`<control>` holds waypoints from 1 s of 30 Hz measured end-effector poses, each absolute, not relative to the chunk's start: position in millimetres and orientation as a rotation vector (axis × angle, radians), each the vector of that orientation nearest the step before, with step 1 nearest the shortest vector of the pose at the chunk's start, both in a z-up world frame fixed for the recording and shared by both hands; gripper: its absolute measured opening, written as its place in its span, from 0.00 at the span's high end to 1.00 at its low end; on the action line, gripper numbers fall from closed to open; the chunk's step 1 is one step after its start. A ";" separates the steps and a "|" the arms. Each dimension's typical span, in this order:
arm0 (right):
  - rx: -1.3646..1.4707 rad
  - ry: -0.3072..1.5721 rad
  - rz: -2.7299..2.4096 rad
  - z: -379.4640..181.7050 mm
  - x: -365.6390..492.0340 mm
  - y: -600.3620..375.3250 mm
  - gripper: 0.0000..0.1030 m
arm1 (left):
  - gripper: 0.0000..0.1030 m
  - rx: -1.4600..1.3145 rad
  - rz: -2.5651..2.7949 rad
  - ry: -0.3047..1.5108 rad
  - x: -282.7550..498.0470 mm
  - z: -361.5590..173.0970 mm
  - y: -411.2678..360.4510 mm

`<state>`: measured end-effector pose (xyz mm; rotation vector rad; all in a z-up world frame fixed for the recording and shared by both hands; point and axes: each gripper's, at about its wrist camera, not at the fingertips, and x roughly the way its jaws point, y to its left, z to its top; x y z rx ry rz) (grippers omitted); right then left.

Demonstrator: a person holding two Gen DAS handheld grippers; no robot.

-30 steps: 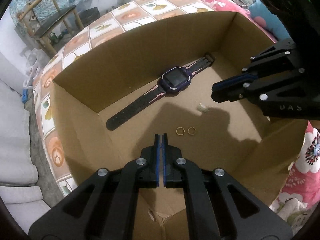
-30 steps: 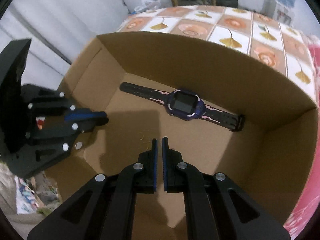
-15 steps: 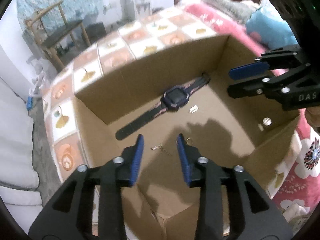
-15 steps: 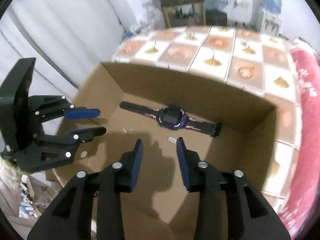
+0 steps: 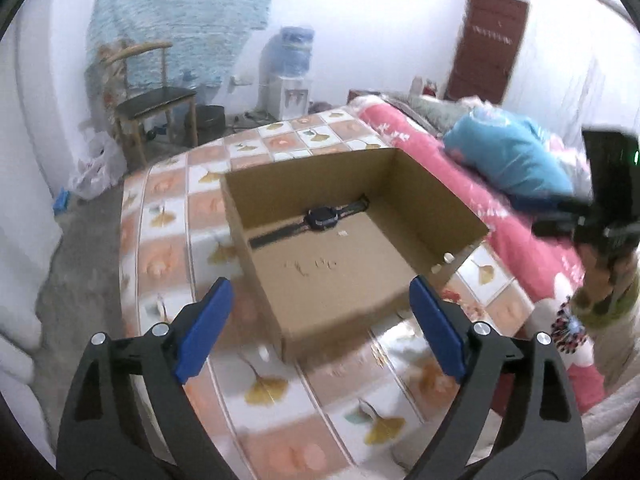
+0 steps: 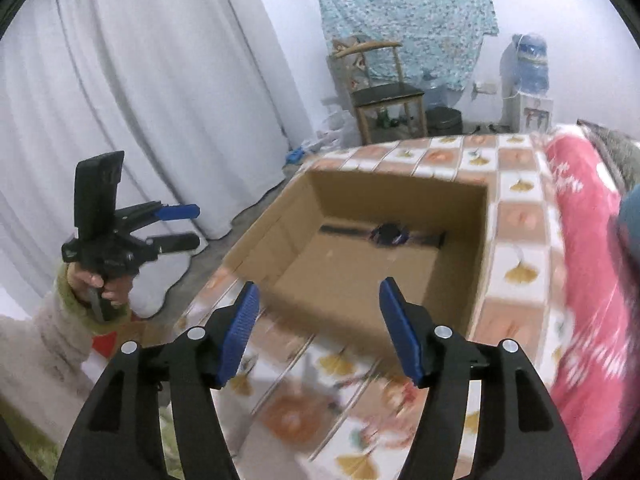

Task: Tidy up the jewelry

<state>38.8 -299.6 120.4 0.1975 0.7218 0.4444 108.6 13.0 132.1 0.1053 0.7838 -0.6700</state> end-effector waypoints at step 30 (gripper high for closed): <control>0.357 0.913 0.301 -14.4 81.7 -250.0 0.57 | 0.70 0.284 -0.676 0.808 50.8 -26.0 -83.6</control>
